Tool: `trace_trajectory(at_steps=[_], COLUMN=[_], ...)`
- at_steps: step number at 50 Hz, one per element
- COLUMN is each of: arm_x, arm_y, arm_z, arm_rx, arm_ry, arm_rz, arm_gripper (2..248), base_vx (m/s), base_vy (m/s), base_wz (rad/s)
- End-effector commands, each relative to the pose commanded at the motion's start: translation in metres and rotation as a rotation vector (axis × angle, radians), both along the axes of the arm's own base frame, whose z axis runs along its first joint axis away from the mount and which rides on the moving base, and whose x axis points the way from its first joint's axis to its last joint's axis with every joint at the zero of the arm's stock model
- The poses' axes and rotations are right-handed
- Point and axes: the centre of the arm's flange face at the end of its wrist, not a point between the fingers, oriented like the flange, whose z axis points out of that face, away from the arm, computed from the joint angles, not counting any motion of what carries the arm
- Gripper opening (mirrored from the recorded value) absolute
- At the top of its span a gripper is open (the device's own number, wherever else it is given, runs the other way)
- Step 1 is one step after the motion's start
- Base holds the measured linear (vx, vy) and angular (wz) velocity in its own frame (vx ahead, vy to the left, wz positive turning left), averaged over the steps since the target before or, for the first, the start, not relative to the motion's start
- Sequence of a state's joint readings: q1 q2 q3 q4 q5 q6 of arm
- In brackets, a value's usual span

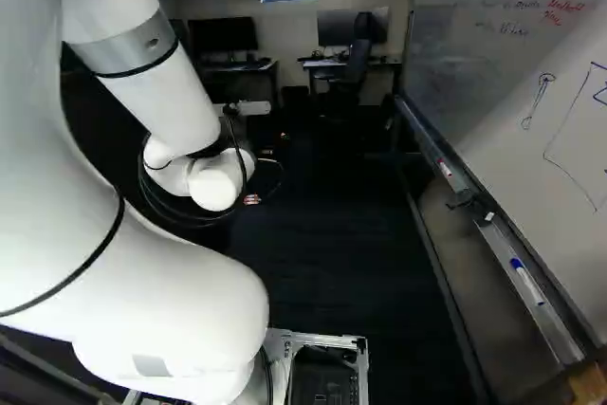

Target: Open the door and move inside

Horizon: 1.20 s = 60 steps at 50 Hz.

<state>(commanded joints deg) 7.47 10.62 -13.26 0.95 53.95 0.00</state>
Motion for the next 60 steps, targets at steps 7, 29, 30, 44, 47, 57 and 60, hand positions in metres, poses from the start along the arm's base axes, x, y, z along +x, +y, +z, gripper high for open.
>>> trace_trajectory(at_steps=[7, 29, 30, 44, 47, 57, 60], arm_x=[0.0, 0.0, 0.0, 0.0, 0.0, 0.0, 0.0], arm_y=[0.0, 0.0, 0.0, 0.0, 0.0, 0.0, 0.0], arm_z=[0.0, 0.0, 0.0, 0.0, 0.0, 0.0, 0.0], arm_rx=[0.0, 0.0, 0.0, 0.0, 0.0, 0.0, 0.0], arm_ry=[0.0, 0.0, 0.0, 0.0, 0.0, 0.0, 0.0], arm_rz=[0.0, 0.0, 0.0, 0.0, 0.0, 0.0, 0.0], arm_gripper=[247, 247, 247, 247, 247, 247, 247], base_vx=[0.166, 0.178, 0.19, 0.174, 0.203, 0.177, 0.152], base_vy=[0.008, 0.007, 0.006, 0.003, 0.005, 0.001, -0.001], base_wz=[0.005, 0.005, 0.002, 0.007, 0.001, 0.008, -0.011])
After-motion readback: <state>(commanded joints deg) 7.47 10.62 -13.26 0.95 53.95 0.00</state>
